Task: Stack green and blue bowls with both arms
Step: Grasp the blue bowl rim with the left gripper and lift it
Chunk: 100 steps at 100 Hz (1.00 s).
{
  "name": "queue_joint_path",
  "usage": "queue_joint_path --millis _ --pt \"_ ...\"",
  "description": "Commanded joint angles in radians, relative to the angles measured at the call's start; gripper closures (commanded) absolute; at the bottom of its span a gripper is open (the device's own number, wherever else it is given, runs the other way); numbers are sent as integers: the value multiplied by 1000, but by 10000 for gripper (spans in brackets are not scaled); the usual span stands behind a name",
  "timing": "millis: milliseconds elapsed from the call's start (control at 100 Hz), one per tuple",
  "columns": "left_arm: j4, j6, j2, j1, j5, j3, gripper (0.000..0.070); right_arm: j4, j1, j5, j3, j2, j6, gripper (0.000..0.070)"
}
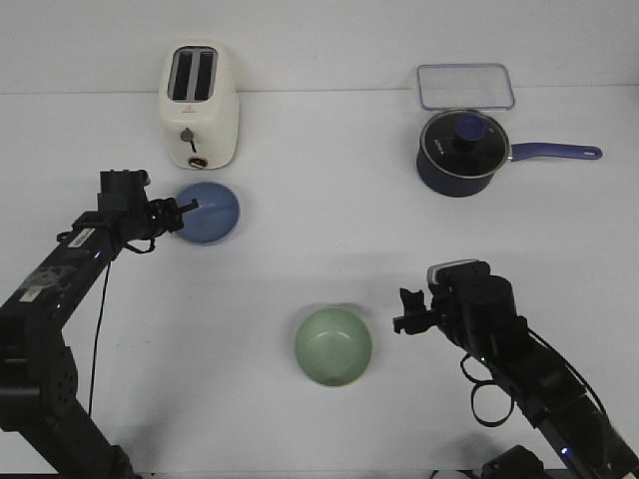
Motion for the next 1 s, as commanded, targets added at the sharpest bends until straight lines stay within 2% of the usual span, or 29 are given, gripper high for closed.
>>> queue_joint_path --millis 0,210,290,400,550,770,990 --pt "-14 45 -61 0 24 20 687 18 -36 9 16 5 -22 326" --pt "-169 112 -272 -34 97 18 687 24 -254 -3 10 5 -72 326" --pt "-230 143 -349 -69 114 11 687 31 -330 -6 -5 5 -83 326" --pt "-254 146 -443 -148 135 -35 687 48 -402 -6 -49 5 -83 326" --pt "-245 131 -517 -306 159 -128 687 94 -424 -6 -110 4 -82 326" --pt "-201 127 -489 -549 159 -207 687 122 -424 -33 -115 3 -83 326" --pt "-140 114 -367 -684 148 -207 687 126 -424 -52 -115 3 -83 326"
